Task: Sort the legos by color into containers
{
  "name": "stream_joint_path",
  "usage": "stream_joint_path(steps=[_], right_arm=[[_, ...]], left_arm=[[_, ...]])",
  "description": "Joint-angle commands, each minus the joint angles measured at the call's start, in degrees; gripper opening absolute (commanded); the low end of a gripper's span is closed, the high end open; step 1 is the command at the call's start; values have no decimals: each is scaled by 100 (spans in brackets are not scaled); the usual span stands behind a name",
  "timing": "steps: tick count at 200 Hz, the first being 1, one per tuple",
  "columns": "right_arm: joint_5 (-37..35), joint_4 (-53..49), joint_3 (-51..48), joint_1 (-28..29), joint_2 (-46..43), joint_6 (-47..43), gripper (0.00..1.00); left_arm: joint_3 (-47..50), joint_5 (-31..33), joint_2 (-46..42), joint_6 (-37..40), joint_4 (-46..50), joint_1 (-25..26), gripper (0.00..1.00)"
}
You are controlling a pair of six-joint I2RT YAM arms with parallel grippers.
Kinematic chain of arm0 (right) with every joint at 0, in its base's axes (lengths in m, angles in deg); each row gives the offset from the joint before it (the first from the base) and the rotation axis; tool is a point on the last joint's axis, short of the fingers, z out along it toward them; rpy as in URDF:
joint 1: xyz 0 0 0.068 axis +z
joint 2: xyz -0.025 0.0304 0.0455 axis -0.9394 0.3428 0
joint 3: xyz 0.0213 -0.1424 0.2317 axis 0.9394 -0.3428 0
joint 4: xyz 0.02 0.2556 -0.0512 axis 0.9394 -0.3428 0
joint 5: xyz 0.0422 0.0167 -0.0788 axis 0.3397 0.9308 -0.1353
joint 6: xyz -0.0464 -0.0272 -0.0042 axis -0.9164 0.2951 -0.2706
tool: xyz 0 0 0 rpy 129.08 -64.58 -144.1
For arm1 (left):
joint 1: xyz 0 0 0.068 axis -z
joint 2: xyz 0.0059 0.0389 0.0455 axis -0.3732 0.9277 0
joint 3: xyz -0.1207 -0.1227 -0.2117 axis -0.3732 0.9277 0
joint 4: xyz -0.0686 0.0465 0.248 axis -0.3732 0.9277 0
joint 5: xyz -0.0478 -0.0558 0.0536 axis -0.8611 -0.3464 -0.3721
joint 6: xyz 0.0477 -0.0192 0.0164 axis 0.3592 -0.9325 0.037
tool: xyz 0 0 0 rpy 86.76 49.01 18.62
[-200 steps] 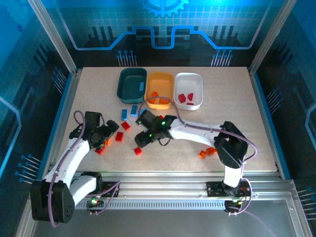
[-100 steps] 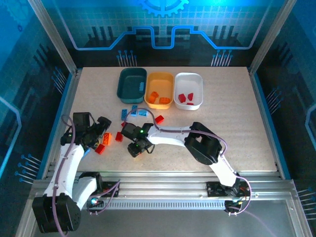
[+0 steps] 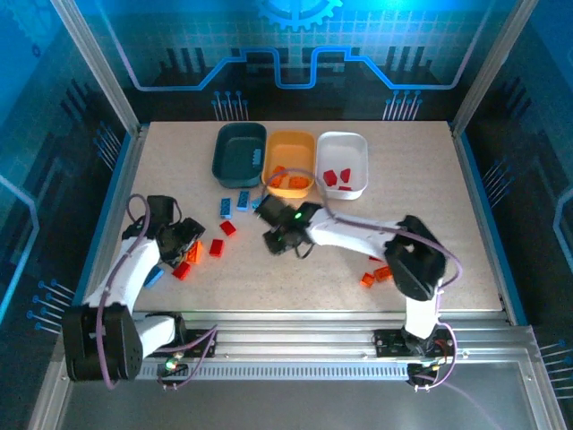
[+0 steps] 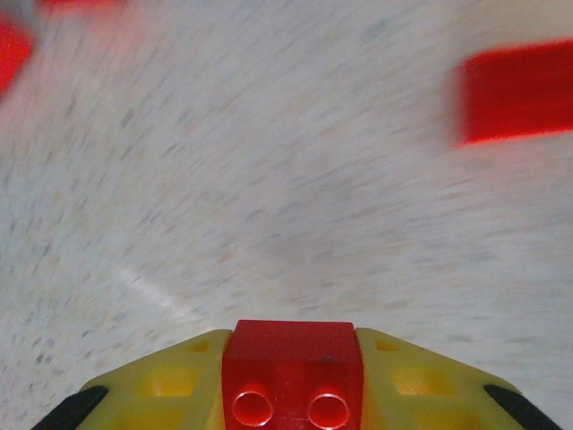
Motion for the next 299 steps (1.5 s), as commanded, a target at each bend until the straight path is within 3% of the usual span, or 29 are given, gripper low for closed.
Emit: stream_joint_path(steps=[1,20,58,97,136,153,197,224,261,299], right_arm=[[-153,190,-83,-854,-601,-230,31],[-130,194,122,-1621,-595,-402,32],[-33,80,1021,-2878,312,-610,32],[210,-312,2288,-3364,1464,-783,35],[185,-400,2697,-3498,1608,-842,61],[193,-404,2673,-3517,1371,-837,66],[194,-251,1709,-3775,87,-531,70],[130,-51,521,-4203,-815,-138,70],[488,401,-899,-4893,-1811,182,69],[686,431,-1196,-5154,-2100,113,69]], left_arm=[[-255,330,443,298,-98,38,82],[-217,-56,525,222,-382,229,79],[-609,24,319,330,-542,1500,81],[-1208,438,489,875,-129,2459,83],[-1437,497,694,1172,-113,3186,84],[-1606,522,934,1380,-160,3684,85],[-2591,780,2326,1460,-496,5798,84],[-3651,734,3503,1553,-548,6748,82],[-4683,181,4718,1264,-552,7193,78],[-5044,-46,5169,1381,-509,7257,76]])
